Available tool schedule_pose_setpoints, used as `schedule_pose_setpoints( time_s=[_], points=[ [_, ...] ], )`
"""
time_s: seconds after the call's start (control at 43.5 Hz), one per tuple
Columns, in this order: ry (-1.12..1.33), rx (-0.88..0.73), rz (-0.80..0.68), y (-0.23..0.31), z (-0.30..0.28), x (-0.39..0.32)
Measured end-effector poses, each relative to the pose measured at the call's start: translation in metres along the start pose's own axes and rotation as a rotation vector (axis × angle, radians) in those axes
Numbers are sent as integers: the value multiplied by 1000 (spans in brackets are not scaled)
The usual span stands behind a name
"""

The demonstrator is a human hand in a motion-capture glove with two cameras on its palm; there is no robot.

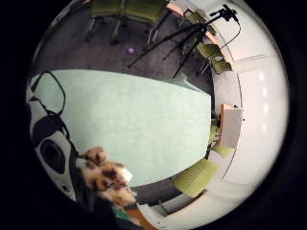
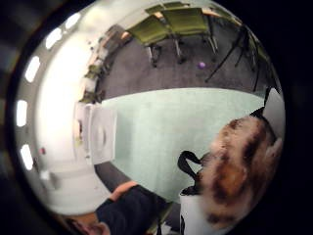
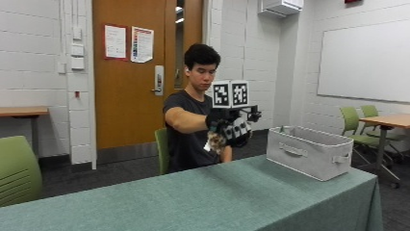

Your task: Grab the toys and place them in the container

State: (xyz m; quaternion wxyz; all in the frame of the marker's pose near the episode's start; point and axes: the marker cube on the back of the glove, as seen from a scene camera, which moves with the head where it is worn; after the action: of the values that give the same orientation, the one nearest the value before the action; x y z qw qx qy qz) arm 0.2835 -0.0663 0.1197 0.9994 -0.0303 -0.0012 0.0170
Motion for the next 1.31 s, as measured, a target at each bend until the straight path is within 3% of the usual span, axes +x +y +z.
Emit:
schedule_pose_setpoints(
  time_s=[0.184,0.368,0.483,0.713,0.851,0.966,1.058,1.173,1.311],
  points=[
    [-4,88,-137,-10,-69,-101],
    [-2,173,-405,-6,-119,-252],
    [3,189,-473,-5,-135,-339],
    [-48,181,-635,21,-140,-492],
    [-79,149,-630,33,-129,-560],
    [-73,126,-765,24,-110,-553],
    [-20,80,-753,-1,-91,-510],
    [62,-92,-608,32,-72,-574],
    [-15,-85,-503,41,-72,-585]
  ],
)
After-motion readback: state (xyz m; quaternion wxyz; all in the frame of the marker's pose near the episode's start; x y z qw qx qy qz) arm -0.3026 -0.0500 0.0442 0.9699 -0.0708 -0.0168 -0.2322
